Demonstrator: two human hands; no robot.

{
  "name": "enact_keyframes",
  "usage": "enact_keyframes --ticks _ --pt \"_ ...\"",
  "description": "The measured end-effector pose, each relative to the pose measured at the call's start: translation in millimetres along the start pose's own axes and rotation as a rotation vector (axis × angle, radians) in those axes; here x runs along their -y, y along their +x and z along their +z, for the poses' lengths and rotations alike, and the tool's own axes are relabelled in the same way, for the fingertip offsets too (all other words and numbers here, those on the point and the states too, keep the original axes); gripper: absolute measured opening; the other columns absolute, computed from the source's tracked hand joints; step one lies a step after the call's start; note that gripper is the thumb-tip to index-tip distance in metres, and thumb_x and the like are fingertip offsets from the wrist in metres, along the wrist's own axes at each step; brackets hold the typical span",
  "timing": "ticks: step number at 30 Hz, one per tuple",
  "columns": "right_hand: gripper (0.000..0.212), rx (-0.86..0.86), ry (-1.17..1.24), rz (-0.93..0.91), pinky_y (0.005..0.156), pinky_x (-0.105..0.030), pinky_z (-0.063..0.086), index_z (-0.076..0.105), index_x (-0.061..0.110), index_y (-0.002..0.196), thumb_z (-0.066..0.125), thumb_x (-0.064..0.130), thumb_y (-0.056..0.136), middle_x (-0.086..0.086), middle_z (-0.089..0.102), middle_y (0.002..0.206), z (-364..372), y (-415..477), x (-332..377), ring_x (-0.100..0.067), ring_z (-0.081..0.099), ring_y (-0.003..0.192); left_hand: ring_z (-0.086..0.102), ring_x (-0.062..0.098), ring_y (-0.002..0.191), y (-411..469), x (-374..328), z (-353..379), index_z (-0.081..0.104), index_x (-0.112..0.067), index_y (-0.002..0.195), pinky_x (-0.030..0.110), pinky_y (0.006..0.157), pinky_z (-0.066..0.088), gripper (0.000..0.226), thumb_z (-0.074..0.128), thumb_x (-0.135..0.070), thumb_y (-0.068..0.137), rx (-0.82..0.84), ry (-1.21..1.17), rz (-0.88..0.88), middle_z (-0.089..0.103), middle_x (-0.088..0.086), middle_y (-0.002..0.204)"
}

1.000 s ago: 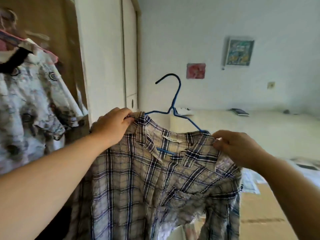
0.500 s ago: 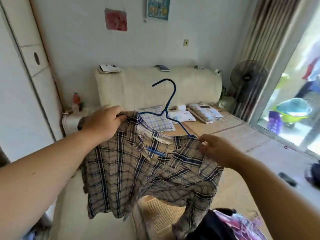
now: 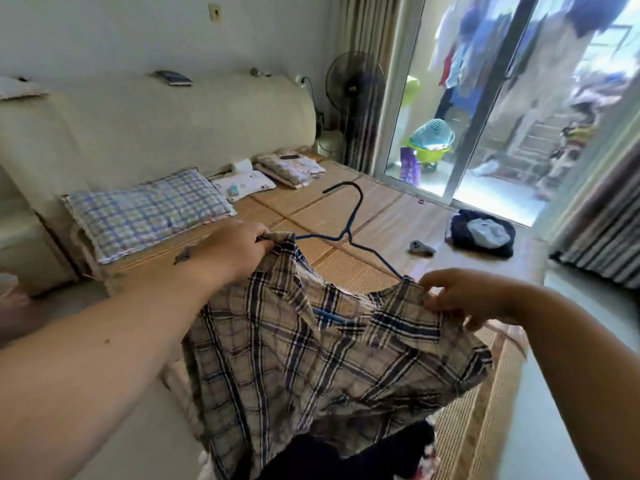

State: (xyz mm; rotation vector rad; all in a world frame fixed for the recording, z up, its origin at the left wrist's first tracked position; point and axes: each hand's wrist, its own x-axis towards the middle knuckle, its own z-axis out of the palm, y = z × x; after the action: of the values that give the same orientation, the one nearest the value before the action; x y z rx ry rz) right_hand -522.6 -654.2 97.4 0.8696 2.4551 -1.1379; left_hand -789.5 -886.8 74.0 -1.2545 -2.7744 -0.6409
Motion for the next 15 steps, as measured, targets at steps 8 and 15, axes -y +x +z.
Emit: enact_keyframes --ticks 8,15 --pt "0.022 -0.281 -0.131 0.170 0.059 -0.020 0.047 0.059 0.043 0.075 0.059 0.027 0.090 0.009 0.063 0.079 40.4 36.7 -85.9 -0.008 0.059 0.067 0.053 0.029 0.090 36.1 -20.2 114.9 0.058 -0.027 0.095 0.040 0.081 0.045 0.014 0.046 -0.034 0.095 0.283 -0.049 0.019 0.055 0.006 0.098" --pt "0.035 -0.303 -0.157 0.417 0.069 -0.025 0.046 0.055 0.038 0.124 0.046 0.023 0.094 -0.005 0.066 0.109 135.4 124.5 -161.8 -0.023 0.061 0.094 0.056 0.024 0.084 60.2 14.0 241.4 0.055 -0.030 0.086 0.039 0.078 0.048 0.016 0.041 -0.031 0.095 0.540 -0.014 -0.010 0.054 0.003 0.094"
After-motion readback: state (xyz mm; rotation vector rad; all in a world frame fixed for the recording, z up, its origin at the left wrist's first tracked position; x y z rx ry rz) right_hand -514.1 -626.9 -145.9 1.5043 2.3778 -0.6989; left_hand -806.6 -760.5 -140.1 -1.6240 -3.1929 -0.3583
